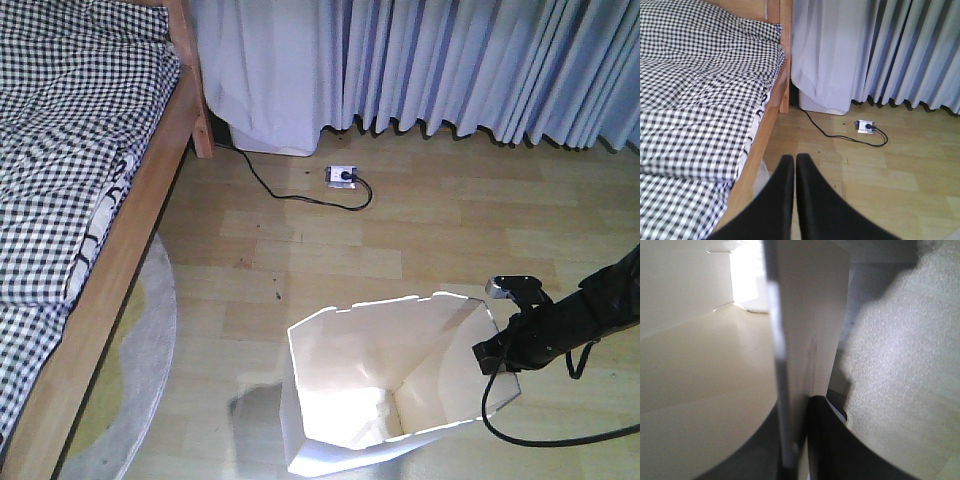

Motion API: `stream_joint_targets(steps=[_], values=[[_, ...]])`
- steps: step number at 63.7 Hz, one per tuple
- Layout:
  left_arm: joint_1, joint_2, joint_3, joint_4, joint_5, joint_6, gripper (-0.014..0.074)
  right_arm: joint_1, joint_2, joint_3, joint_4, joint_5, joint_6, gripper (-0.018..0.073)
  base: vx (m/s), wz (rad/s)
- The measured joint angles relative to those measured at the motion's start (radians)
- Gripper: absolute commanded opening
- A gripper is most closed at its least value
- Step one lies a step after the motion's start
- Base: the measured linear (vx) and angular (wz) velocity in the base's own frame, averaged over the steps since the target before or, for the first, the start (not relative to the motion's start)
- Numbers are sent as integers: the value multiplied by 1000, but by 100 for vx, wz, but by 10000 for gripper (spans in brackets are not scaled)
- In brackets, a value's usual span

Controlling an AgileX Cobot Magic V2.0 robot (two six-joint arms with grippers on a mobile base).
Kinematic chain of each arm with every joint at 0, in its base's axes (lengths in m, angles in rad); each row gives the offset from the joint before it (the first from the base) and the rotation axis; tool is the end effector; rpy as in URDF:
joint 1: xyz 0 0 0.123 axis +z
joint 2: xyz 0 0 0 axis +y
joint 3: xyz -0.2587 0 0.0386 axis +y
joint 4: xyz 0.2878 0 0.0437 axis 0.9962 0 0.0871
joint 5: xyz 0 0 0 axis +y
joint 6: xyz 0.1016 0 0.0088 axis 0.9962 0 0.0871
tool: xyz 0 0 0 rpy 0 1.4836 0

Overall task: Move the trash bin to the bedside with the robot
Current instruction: 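Drive toward the bedside, dragging the bin with the right gripper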

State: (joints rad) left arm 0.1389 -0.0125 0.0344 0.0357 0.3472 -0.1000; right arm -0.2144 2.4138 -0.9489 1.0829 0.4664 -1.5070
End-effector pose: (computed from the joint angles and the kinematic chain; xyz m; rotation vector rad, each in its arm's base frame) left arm 0.1261 0.0189 0.1673 -0.1983 1.8423 0.0617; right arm 0.2911 -0.0219 -0.1088 -0.3715 2.9575 0.6007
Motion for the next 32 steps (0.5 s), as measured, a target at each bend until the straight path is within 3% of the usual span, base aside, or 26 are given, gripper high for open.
stream_joint_targets(steps=[32], values=[[0,0,0,0,0,0,-6,0,0,0,0,0,0,-5,23,-6]])
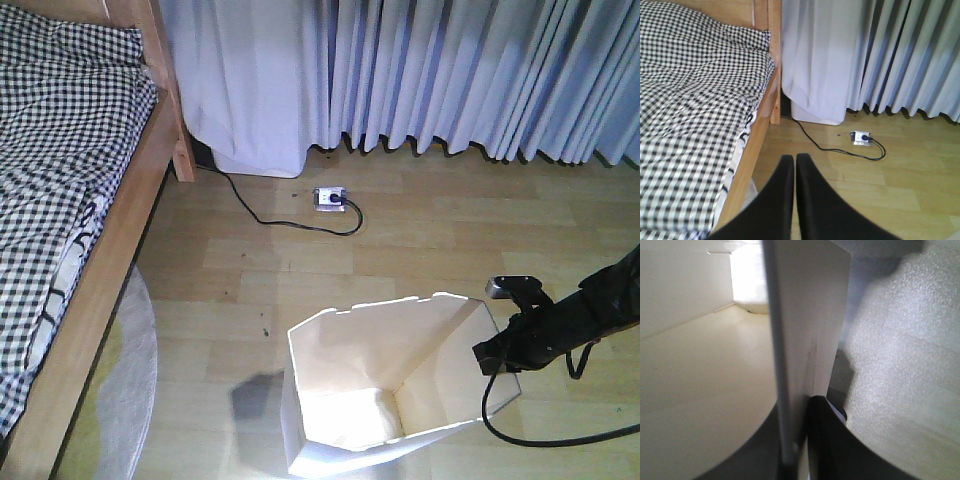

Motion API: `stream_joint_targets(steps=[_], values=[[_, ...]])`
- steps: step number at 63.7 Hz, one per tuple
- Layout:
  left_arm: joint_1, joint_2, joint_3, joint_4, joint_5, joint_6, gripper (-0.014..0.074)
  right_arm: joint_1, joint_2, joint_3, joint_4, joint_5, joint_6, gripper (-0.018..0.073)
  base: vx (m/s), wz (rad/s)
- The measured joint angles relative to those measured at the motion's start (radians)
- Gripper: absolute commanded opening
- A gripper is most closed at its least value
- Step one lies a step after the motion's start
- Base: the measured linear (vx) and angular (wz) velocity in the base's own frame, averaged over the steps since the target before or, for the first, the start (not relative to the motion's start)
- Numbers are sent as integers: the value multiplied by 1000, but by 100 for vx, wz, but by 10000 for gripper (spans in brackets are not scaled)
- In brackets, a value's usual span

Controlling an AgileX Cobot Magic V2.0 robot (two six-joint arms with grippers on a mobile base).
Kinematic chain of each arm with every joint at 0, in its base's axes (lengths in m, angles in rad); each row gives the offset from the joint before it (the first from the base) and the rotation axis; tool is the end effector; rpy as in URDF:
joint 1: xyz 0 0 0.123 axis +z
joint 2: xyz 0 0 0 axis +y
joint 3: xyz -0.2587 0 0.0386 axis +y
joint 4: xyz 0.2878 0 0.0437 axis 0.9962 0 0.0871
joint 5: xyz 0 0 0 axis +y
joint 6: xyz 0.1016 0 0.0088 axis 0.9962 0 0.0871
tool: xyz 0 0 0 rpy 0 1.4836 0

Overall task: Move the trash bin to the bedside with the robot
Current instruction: 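Drive toward the bedside, dragging the bin with the right gripper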

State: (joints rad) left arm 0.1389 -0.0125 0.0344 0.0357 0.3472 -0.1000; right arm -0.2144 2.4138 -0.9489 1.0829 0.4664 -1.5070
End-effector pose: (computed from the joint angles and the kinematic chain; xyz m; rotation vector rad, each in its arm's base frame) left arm 0.1261 0.0189 0.1673 -0.1983 1.8423 0.0617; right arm 0.2911 -0.0219 -0.1088 -0.3715 2.9575 0.6007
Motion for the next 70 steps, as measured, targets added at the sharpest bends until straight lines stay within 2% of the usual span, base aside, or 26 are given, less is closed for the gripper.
stream_joint_targets(steps=[70], values=[[0,0,0,0,0,0,-6,0,0,0,0,0,0,-5,22,-2]])
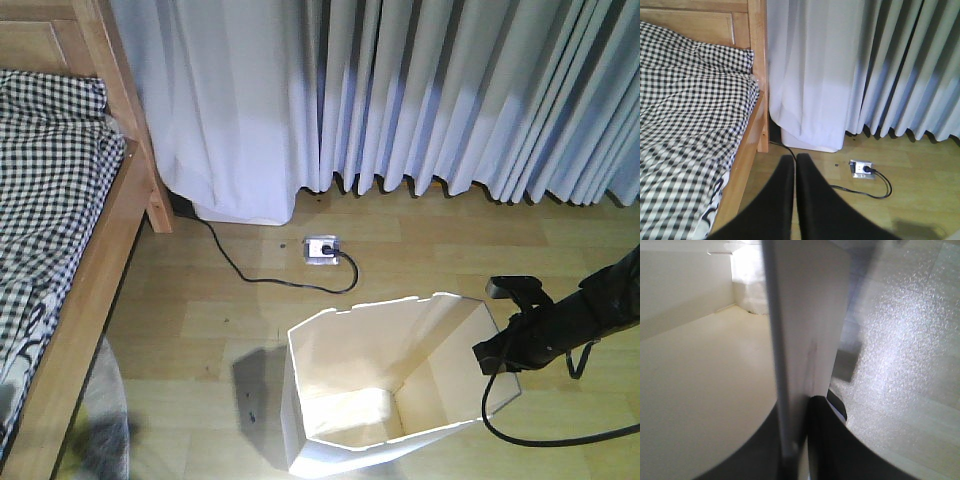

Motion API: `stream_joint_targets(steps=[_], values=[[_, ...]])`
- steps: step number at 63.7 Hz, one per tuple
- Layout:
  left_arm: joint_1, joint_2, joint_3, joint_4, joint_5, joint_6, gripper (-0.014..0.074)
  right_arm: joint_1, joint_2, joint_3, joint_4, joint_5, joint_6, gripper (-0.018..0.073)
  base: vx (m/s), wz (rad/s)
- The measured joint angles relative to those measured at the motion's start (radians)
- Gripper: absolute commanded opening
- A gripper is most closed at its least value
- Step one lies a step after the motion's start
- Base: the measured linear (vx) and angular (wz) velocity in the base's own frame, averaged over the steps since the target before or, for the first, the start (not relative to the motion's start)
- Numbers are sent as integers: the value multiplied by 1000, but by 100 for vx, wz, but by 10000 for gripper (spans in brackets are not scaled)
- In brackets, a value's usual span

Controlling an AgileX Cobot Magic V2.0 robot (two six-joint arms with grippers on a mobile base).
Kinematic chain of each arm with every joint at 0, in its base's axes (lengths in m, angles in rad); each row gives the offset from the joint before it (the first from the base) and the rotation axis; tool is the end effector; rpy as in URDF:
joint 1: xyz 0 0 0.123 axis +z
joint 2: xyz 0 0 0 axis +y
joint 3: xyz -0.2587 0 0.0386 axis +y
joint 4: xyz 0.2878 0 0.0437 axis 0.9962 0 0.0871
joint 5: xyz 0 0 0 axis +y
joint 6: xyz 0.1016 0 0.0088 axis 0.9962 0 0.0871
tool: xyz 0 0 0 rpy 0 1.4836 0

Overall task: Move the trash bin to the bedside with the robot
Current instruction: 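Drive toward the bedside, dragging the bin with the right gripper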

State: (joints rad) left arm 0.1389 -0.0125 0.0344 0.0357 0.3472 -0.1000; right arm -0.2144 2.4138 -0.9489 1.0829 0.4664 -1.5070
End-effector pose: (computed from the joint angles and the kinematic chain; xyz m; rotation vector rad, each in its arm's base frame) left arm 0.1261 0.0189 0.1673 -0.1983 1.8423 0.0617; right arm 0.2911 -0.0219 -0.1088 -0.3715 2.9575 0.6007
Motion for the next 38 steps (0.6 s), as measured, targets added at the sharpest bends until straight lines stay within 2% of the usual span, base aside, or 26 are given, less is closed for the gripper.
stream_joint_targets(steps=[38], values=[[0,0,0,0,0,0,-6,0,0,0,0,0,0,-5,15,-2]])
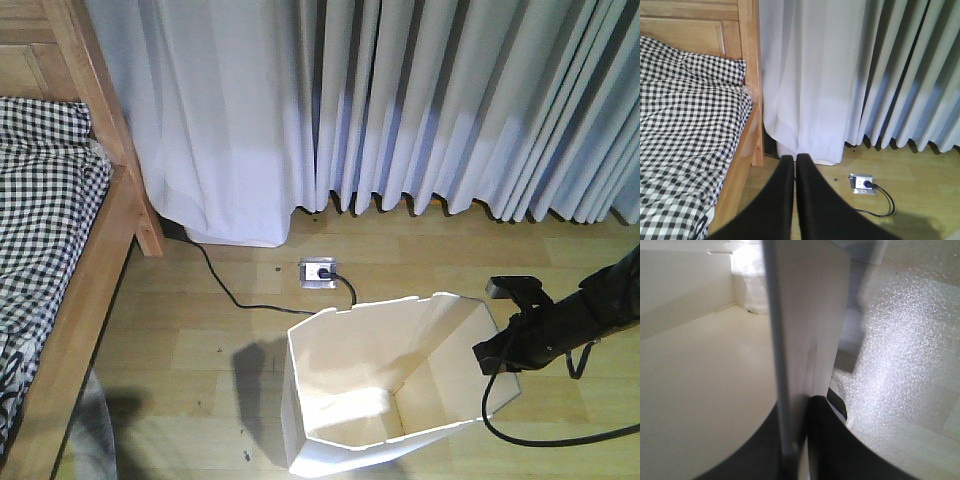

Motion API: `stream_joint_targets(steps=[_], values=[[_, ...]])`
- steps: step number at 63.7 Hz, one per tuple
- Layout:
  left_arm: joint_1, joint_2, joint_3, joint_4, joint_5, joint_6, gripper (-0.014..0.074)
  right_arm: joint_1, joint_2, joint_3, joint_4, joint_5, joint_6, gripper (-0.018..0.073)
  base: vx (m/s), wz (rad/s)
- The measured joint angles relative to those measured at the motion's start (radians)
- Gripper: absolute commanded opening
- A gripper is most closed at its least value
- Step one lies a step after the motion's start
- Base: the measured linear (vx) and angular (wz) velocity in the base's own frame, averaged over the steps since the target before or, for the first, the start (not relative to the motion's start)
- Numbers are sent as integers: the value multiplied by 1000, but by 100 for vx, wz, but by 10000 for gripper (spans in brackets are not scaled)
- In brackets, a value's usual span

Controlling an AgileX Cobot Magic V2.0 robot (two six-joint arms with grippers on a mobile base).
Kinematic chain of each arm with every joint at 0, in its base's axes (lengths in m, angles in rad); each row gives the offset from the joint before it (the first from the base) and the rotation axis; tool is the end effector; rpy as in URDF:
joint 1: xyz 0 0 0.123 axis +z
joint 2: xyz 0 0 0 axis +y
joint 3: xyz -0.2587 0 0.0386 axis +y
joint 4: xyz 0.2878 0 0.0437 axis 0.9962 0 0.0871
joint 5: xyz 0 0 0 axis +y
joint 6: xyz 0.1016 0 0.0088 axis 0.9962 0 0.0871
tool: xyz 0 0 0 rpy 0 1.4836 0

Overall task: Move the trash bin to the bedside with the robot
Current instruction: 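Drive toward the bedside, dragging the bin with the right gripper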

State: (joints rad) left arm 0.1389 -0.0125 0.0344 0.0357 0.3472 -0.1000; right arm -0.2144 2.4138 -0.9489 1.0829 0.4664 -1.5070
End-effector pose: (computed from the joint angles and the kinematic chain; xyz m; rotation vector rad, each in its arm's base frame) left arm 0.1261 0.0189 0.1673 -0.1983 1.8423 0.0617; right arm 0.2911 -0.0219 -0.1088 -0.3715 2.9575 0.6007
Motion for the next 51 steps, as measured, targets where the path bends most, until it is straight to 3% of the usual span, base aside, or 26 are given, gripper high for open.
stream_joint_targets(steps=[51], values=[[0,0,0,0,0,0,-6,0,0,0,1,0,0,-5,5,-1]])
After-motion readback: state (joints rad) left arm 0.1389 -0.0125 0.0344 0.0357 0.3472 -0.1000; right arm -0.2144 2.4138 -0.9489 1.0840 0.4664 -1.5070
